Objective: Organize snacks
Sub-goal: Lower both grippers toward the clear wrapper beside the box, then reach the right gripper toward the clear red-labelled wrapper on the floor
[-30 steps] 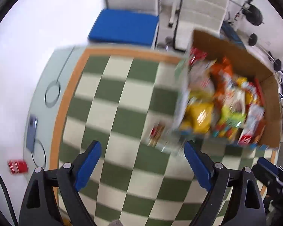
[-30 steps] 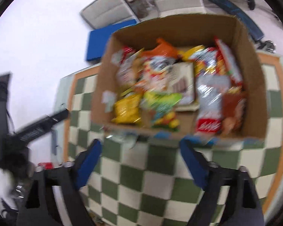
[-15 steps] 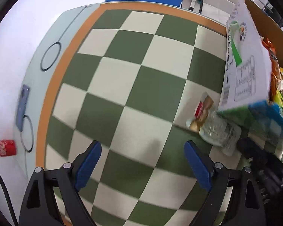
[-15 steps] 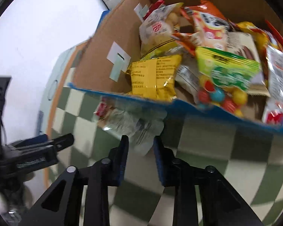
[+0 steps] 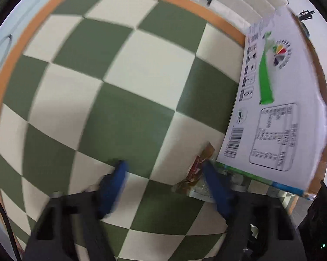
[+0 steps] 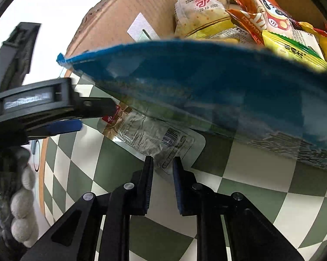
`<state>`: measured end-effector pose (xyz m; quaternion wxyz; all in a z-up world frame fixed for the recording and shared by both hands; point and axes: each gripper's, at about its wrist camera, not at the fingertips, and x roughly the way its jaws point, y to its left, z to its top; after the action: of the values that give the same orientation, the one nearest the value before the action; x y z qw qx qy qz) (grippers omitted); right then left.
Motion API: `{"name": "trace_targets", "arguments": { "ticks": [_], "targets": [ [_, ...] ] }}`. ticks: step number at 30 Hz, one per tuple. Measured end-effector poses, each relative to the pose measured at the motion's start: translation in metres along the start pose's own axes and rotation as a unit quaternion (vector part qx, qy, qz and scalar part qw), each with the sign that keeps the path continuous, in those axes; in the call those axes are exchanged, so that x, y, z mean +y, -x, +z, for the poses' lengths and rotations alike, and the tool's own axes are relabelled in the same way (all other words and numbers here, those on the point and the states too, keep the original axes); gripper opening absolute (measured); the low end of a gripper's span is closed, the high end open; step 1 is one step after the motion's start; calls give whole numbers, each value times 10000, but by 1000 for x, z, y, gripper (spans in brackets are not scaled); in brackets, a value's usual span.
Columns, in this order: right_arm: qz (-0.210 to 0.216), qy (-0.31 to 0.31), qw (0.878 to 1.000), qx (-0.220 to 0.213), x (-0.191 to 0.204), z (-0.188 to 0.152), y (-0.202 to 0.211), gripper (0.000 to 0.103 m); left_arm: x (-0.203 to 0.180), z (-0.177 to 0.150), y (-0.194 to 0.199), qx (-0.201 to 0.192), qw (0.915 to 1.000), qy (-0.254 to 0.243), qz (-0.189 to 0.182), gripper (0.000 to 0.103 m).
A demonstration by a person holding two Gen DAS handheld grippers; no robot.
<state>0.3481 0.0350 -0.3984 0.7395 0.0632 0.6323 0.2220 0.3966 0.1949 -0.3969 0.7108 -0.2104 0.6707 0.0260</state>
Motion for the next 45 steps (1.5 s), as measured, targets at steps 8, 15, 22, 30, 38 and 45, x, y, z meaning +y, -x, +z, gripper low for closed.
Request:
{"name": "trace_targets", "arguments": {
  "ticks": [8, 15, 22, 30, 38, 45],
  "targets": [
    [19, -95, 10000, 9, -11, 10, 2, 20, -11, -13, 7, -69, 9997, -81, -224, 23],
    [0, -66, 9998, 168, -12, 2, 8, 20, 5, -54, 13, 100, 9991, 87, -399, 22],
    [-6, -202, 9994, 296, -26, -10, 14, 20, 12, -80, 10, 229, 9989, 165, -373, 22],
    [306, -1002, 9945, 11, -57, -5, 34, 56, 33, -44, 30, -166, 9984, 362, -394, 28],
    [321, -1417, 9891, -215, -72, 7, 26, 57, 10, -11, -2, 293, 9984, -74, -477, 34],
    [19, -1099, 9938, -156, -58, 7, 13, 24, -6, -27, -1, 75, 9991, -352, -240, 26]
  ]
}}
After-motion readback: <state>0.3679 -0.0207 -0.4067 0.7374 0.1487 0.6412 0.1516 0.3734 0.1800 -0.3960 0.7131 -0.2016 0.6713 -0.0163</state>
